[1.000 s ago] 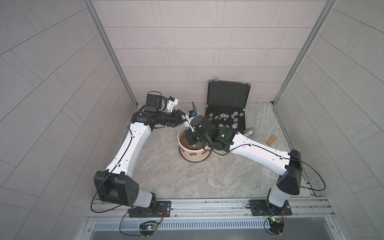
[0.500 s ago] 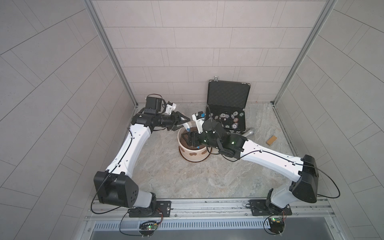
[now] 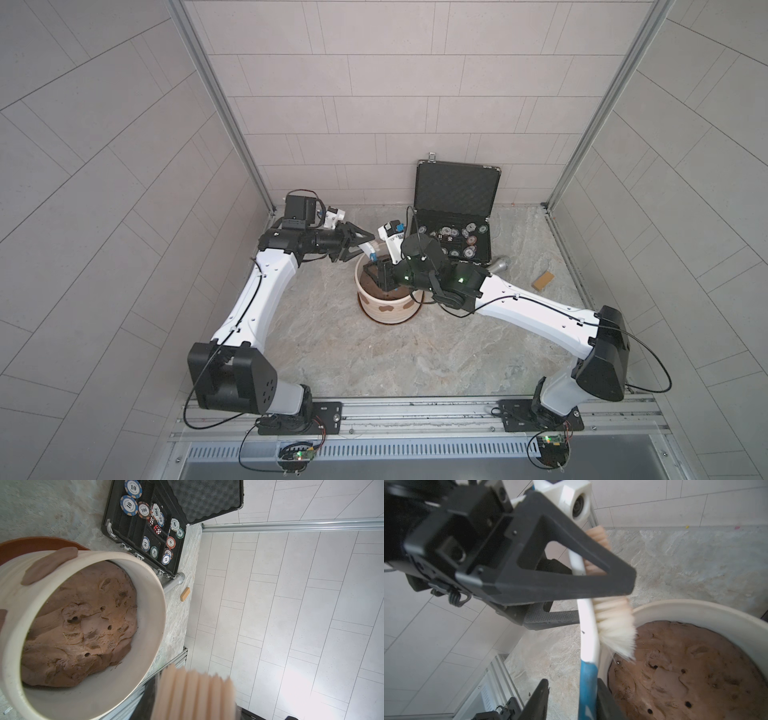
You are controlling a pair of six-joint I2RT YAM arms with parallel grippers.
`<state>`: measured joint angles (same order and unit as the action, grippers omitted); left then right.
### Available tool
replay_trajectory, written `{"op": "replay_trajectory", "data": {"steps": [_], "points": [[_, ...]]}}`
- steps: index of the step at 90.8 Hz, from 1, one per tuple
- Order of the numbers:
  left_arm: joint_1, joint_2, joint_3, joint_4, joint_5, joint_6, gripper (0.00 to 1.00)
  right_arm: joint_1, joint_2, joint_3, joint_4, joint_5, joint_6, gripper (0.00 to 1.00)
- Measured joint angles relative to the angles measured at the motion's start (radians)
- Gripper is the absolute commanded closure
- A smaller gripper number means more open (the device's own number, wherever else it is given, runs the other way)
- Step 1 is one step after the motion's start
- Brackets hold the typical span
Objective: Scrub the dried mud off the ceramic pot
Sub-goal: Adjust the brush, then brush off the soil from the pot.
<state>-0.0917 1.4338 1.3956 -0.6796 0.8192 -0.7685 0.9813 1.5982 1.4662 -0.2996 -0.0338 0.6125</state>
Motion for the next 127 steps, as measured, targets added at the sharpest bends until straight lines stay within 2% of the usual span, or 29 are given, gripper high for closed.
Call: {"op": "replay_trajectory", "data": {"steps": [13,20,25,32,38,42,44,60,78,88,98,110,127], "points": [[0.002,-0.004,0.0,-0.001,-0.007,-0.001,0.81,-0.008,0.017,0.035,-0.054,0.009,-0.018,1.0],[0.003,-0.004,0.0,-0.001,-0.008,-0.003,0.8,-0.007,0.028,0.061,-0.085,0.017,-0.039,1.0],[0.005,-0.005,0.0,0.0,-0.005,-0.006,0.75,-0.007,0.033,0.077,-0.103,0.017,-0.052,1.0],[0.007,-0.006,0.0,0.003,-0.002,-0.009,0.42,-0.008,0.038,0.088,-0.115,0.016,-0.068,1.0],[0.006,-0.009,-0.001,0.013,0.014,-0.008,0.21,-0.008,0.038,0.093,-0.116,0.008,-0.084,1.0],[0.006,-0.011,-0.002,0.02,0.028,-0.004,0.04,-0.007,0.038,0.095,-0.116,0.0,-0.095,1.0],[0.006,-0.013,-0.002,0.023,0.032,-0.005,0.01,-0.007,0.038,0.095,-0.117,-0.004,-0.101,1.0],[0.027,-0.021,0.04,-0.023,0.027,0.085,0.0,-0.011,0.019,0.085,-0.176,-0.028,-0.172,1.0],[0.076,-0.052,0.138,-0.146,-0.057,0.242,0.0,-0.019,-0.156,-0.019,-0.293,-0.069,-0.257,1.0],[0.106,-0.093,0.159,-0.192,-0.087,0.321,0.0,0.015,-0.288,-0.136,-0.3,-0.079,-0.316,1.0],[0.117,-0.115,0.165,-0.226,-0.114,0.434,0.0,0.084,-0.429,-0.317,-0.276,-0.116,-0.401,1.0],[0.081,-0.111,0.148,-0.248,-0.208,0.575,0.0,0.128,-0.512,-0.46,-0.285,-0.159,-0.509,1.0],[0.005,-0.112,0.031,-0.243,-0.384,0.694,0.0,0.119,-0.493,-0.499,-0.311,-0.122,-0.636,1.0]]}}
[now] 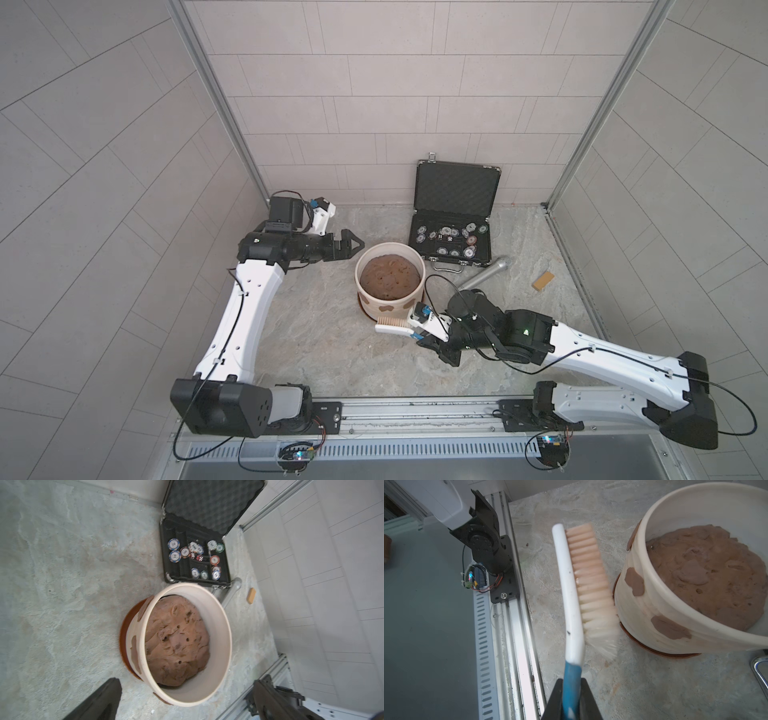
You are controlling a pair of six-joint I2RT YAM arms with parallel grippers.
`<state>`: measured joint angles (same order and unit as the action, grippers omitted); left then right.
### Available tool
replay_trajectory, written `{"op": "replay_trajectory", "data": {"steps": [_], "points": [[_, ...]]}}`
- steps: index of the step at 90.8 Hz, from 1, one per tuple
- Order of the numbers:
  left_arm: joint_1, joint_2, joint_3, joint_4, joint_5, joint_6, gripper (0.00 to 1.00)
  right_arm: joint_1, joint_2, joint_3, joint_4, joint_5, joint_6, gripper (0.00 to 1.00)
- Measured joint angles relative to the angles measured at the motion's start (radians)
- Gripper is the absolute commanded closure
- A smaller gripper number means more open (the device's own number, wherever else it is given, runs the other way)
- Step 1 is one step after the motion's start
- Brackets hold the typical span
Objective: Scrub the dried mud off the ceramic pot
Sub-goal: Brush off the soil from the pot.
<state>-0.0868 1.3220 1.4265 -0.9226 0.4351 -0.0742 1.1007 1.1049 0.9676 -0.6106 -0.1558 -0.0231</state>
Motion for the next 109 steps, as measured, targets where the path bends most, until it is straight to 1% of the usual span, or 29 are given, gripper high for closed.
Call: {"op": "replay_trajectory", "data": {"steps": [10,24,38,45,68,94,109], "points": [[-0.057,0.004,-0.059,-0.002,-0.115,0.033,0.0,-0.038,0.014,-0.018,0.011,0.013,-0.03,1.0],[-0.121,0.019,-0.064,0.002,-0.231,0.055,0.0,-0.111,0.06,-0.023,0.043,-0.014,-0.037,1.0],[-0.198,0.034,-0.064,0.001,-0.375,0.099,0.0,-0.116,0.1,-0.023,0.075,-0.047,-0.037,1.0],[-0.224,0.045,-0.064,0.0,-0.412,0.112,0.0,-0.118,0.119,-0.025,0.101,-0.058,-0.032,1.0],[-0.232,0.052,-0.064,0.0,-0.447,0.127,0.0,-0.172,0.137,-0.037,0.148,-0.115,-0.005,1.0],[-0.232,0.052,-0.064,0.0,-0.414,0.127,0.0,-0.193,0.176,-0.07,0.204,-0.155,0.005,1.0],[-0.232,0.052,-0.064,0.0,-0.401,0.127,0.0,-0.227,0.217,-0.109,0.269,-0.23,0.005,1.0]]}}
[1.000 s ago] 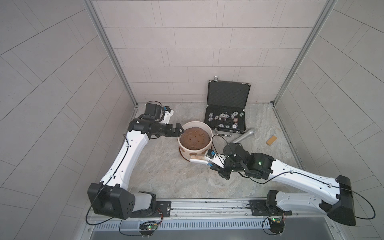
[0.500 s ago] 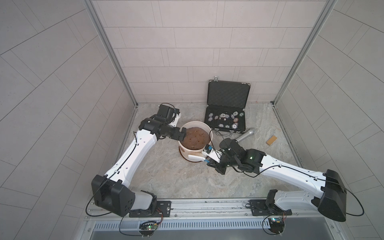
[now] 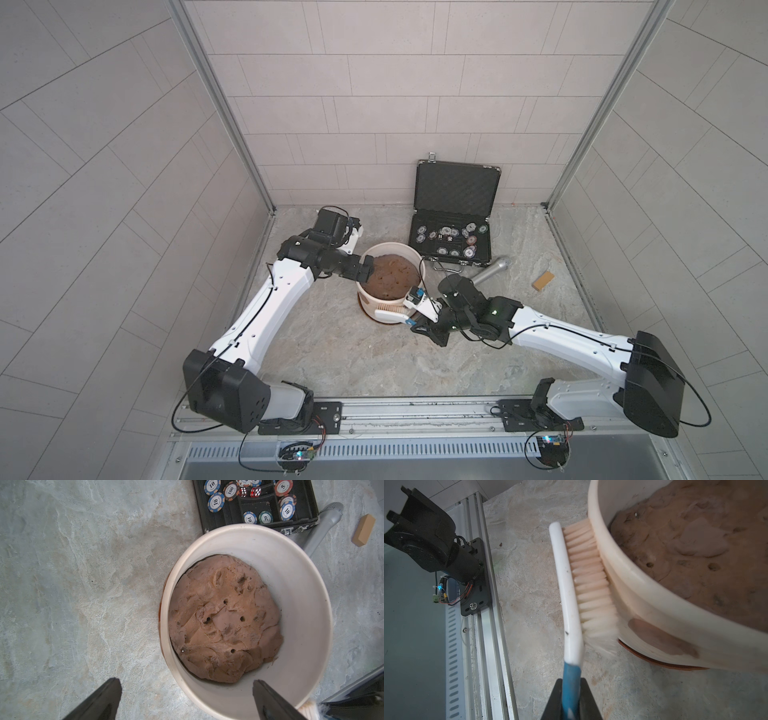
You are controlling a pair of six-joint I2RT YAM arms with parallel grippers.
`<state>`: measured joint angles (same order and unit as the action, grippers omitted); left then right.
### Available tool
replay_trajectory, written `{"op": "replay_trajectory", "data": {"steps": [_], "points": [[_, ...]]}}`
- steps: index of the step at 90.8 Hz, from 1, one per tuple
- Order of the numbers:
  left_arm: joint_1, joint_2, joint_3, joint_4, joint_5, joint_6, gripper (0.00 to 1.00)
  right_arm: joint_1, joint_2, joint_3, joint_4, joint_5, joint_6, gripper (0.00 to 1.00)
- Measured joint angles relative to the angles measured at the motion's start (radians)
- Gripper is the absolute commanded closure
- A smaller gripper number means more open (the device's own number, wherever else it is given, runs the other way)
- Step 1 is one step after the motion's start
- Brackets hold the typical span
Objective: Scrub the dried mud off the ceramic pot
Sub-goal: Brush off the soil from the pot.
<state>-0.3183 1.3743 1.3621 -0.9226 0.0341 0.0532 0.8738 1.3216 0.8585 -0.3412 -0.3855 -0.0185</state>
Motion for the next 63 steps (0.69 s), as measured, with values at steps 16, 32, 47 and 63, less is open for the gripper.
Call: {"op": "replay_trajectory", "data": {"steps": [16,32,47,63], "points": [[0.0,0.0,0.0,0.0,0.008,0.0,0.0,-0.009,0.057,-0.053,0.006,-0.055,0.017,1.0],[0.0,0.0,0.0,0.0,0.015,0.0,0.0,0.027,0.05,-0.165,-0.027,-0.072,0.08,1.0],[0.0,0.0,0.0,0.0,0.018,0.0,0.0,0.187,-0.008,-0.158,-0.081,-0.073,0.111,1.0],[0.0,0.0,0.0,0.0,0.023,0.0,0.0,0.233,-0.14,-0.122,-0.105,-0.065,0.14,1.0]]}}
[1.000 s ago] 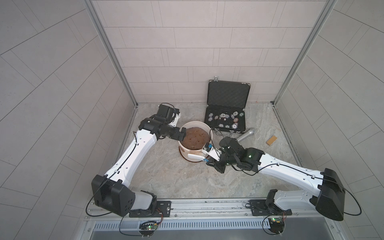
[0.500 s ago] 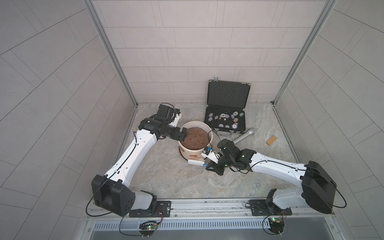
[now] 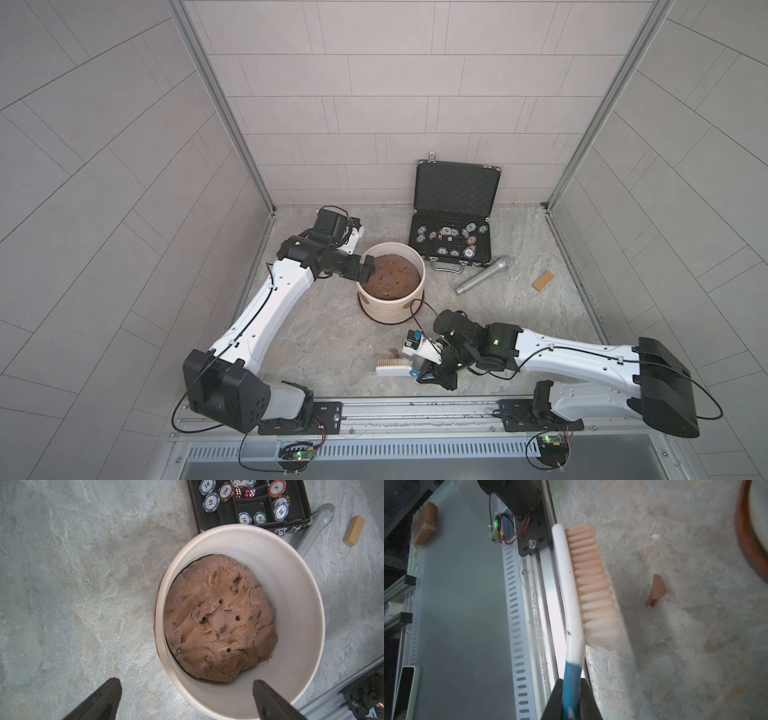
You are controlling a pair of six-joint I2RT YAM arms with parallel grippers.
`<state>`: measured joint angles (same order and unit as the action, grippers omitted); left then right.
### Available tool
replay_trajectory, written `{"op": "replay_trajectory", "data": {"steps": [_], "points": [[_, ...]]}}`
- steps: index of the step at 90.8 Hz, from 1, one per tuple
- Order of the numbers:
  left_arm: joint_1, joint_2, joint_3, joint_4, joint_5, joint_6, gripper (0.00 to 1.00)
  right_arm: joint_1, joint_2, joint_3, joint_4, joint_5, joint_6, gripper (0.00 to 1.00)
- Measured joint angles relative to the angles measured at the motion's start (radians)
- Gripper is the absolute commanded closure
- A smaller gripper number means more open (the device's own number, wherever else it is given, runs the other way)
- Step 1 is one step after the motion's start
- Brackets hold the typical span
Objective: Scrub the dried mud off the ceramic pot
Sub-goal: Brush off the soil from the pot.
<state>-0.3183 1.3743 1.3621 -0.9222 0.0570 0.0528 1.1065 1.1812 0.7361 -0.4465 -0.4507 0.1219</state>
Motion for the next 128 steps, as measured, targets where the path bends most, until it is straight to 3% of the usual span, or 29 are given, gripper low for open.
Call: {"op": "replay_trajectory", "data": {"steps": [28,32,40,54,67,85,95,109,119,128], "points": [[0.0,0.0,0.0,0.0,0.007,0.0,0.02,-0.083,-0.099,-0.026,0.061,-0.028,0.126,1.0],[0.0,0.0,0.0,0.0,0.008,0.0,0.07,-0.106,-0.126,-0.037,0.067,-0.036,0.135,1.0],[0.0,0.0,0.0,-0.001,0.016,0.0,0.3,-0.178,-0.196,-0.068,0.105,-0.067,0.139,1.0],[0.0,-0.004,0.0,-0.03,0.022,0.027,0.39,-0.326,-0.228,-0.167,0.304,-0.13,0.121,1.0],[0.0,-0.014,0.011,-0.069,-0.001,0.023,0.45,-0.332,-0.161,-0.154,0.335,-0.172,0.059,1.0],[0.0,0.049,0.059,-0.106,-0.048,-0.009,0.52,-0.332,-0.135,0.003,0.247,-0.187,-0.045,1.0],[0.0,0.089,0.074,-0.109,-0.04,-0.028,0.53,-0.332,-0.135,0.029,0.232,-0.192,-0.068,1.0],[-0.003,0.074,0.03,-0.106,-0.018,-0.051,0.62,-0.332,-0.095,0.052,0.176,-0.182,-0.087,1.0],[-0.002,0.071,0.013,-0.106,-0.045,-0.072,0.58,-0.277,0.013,0.134,0.154,-0.128,-0.062,1.0],[0.017,0.071,0.037,-0.115,-0.07,-0.097,0.38,-0.155,0.107,0.205,0.156,-0.023,-0.007,1.0]]}}
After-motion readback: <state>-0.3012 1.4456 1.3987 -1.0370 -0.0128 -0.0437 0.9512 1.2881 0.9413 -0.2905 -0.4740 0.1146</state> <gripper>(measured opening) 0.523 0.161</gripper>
